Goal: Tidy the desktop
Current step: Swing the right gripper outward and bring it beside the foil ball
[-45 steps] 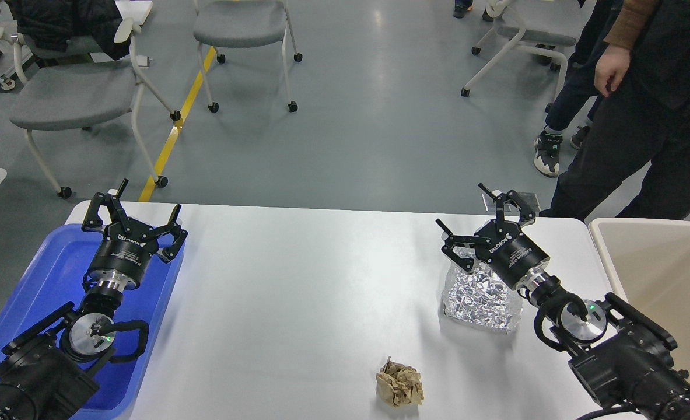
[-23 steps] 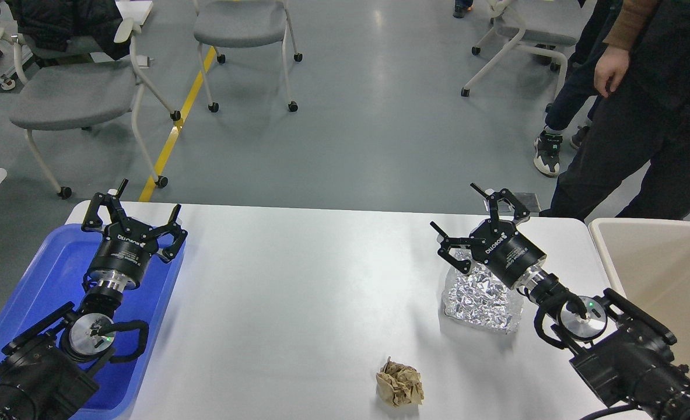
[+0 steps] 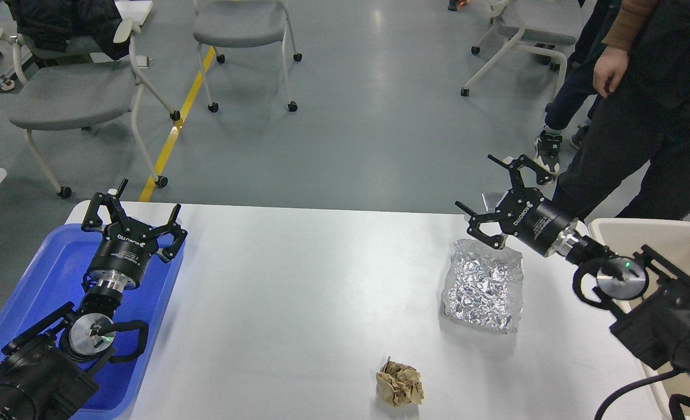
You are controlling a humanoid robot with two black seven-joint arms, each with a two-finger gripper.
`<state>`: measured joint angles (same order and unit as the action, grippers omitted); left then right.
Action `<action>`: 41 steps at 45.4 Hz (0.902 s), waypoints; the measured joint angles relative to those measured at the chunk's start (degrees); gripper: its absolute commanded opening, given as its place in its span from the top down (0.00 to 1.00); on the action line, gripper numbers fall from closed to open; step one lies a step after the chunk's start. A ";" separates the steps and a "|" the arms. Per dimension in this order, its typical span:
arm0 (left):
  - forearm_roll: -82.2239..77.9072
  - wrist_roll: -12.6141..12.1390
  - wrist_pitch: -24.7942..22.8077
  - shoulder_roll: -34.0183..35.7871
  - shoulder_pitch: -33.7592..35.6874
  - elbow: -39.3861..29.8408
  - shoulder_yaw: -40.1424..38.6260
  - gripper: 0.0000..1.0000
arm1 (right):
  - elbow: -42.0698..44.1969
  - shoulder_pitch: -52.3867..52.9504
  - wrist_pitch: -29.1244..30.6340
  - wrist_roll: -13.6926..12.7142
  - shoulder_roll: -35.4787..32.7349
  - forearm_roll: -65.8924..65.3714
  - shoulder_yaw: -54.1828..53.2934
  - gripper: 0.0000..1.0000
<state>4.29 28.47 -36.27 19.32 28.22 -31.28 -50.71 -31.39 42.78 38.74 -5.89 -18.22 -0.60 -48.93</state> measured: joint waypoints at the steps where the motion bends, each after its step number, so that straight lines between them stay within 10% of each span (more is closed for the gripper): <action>1: 0.00 0.00 0.00 0.00 0.00 0.00 0.00 0.00 | -0.02 0.41 0.00 0.00 -0.51 -0.40 0.15 0.00; 41: -0.07 0.01 -0.37 0.02 0.00 0.00 0.00 0.00 | -10.71 10.23 -0.12 0.28 -16.52 -37.29 13.35 0.00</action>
<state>4.22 28.47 -36.64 19.34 28.22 -31.28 -50.71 -42.10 53.01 38.62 -5.60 -34.74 -37.89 -35.59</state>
